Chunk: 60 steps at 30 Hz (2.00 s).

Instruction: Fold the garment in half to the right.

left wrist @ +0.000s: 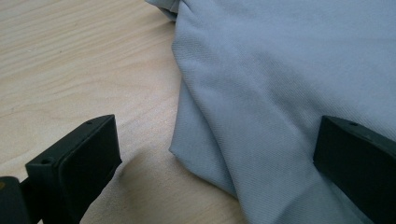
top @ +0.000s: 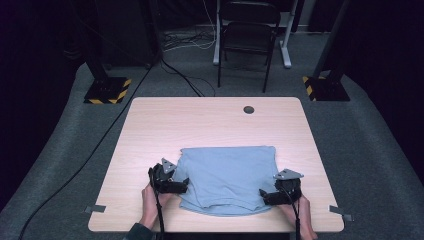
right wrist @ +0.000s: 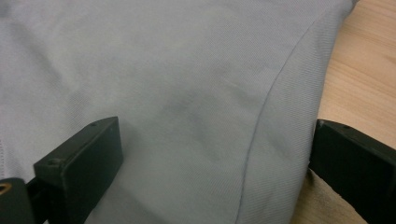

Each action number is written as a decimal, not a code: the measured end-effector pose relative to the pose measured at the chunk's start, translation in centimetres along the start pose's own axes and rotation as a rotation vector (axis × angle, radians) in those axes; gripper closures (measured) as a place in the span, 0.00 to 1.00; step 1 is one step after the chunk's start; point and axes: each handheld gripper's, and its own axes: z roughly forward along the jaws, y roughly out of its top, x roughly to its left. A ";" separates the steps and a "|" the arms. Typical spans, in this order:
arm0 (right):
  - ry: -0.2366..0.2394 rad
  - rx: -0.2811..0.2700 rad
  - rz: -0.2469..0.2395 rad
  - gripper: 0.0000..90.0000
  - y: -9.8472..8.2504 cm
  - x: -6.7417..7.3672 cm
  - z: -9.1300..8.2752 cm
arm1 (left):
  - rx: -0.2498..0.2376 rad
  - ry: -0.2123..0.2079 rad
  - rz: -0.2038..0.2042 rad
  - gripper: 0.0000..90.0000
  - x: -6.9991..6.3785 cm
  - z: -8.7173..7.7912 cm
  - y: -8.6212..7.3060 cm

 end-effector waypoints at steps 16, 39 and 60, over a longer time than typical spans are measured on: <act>0.013 0.008 -0.104 0.03 1.9 3.2 0.9 | 0.010 0.043 -0.020 0.00 0.4 0.7 1.1; 0.024 -0.060 -0.090 0.03 2.3 3.1 -0.9 | -0.032 0.037 -0.021 0.00 -0.1 0.6 2.0; 0.012 0.029 -0.093 0.03 1.3 2.4 0.3 | 0.005 0.015 0.026 0.00 -1.6 2.0 2.6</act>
